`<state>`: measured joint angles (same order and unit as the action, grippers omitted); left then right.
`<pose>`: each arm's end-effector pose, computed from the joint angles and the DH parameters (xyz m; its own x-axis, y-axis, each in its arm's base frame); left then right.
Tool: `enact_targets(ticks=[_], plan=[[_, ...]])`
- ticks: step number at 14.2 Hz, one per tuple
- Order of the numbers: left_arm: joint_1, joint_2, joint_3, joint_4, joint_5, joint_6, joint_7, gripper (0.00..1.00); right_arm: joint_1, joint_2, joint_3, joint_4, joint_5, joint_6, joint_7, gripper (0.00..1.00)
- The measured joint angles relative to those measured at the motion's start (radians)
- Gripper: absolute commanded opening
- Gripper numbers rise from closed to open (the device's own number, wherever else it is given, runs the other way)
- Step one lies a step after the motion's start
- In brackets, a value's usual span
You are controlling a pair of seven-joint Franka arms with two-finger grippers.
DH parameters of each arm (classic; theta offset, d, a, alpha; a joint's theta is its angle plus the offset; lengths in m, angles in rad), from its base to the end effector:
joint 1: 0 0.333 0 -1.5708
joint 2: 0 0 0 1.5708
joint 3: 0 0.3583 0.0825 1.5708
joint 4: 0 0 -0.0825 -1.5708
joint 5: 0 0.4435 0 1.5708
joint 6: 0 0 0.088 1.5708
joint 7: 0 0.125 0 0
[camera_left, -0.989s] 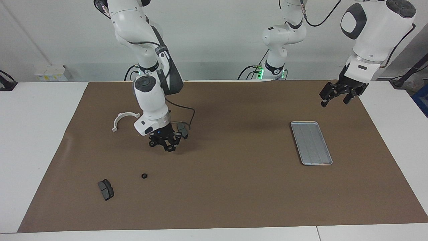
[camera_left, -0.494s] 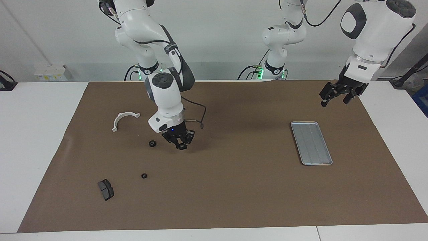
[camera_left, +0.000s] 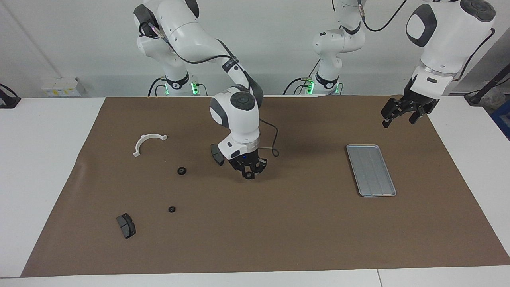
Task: Pick bearing gear from pile to tray
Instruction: 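Carry the gear with the right gripper to mid-table and release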
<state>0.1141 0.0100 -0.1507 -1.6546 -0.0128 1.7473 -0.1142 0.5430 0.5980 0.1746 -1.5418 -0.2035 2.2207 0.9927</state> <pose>0.6329 -0.0241 0.6138 0.9935 0.0800 0.0805 0.0783 -0.9966 0.0236 0.6117 0.4944 0.3014 0.9749 -0.1929 0.1109 -0.1903 -0.9812 -0.0338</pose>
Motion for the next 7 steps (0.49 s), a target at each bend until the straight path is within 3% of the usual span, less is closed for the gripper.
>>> enact_targets(ticks=[1,2,3,4,5,7], plan=[[0.000,0.000,0.000,0.000,0.000,0.000,0.000,1.00,0.013,0.001,0.000,-0.008,0.000,-0.003,0.001,0.02],[0.000,0.000,0.000,0.000,0.000,0.000,0.000,1.00,0.021,0.001,0.000,-0.015,0.000,-0.003,0.001,0.25],[0.000,0.000,0.000,0.000,0.000,0.000,0.000,1.00,0.023,0.001,0.000,-0.022,-0.001,-0.003,0.001,0.61],[0.000,0.000,0.000,0.000,0.000,0.000,0.000,1.00,0.023,0.001,-0.001,-0.027,-0.003,-0.003,0.001,0.86],[0.000,0.000,0.000,0.000,0.000,0.000,0.000,1.00,0.022,0.001,-0.003,-0.029,-0.005,-0.003,0.001,1.00],[0.000,0.000,0.000,0.000,0.000,0.000,0.000,1.00,0.019,-0.002,-0.004,-0.029,-0.008,-0.002,0.001,1.00]])
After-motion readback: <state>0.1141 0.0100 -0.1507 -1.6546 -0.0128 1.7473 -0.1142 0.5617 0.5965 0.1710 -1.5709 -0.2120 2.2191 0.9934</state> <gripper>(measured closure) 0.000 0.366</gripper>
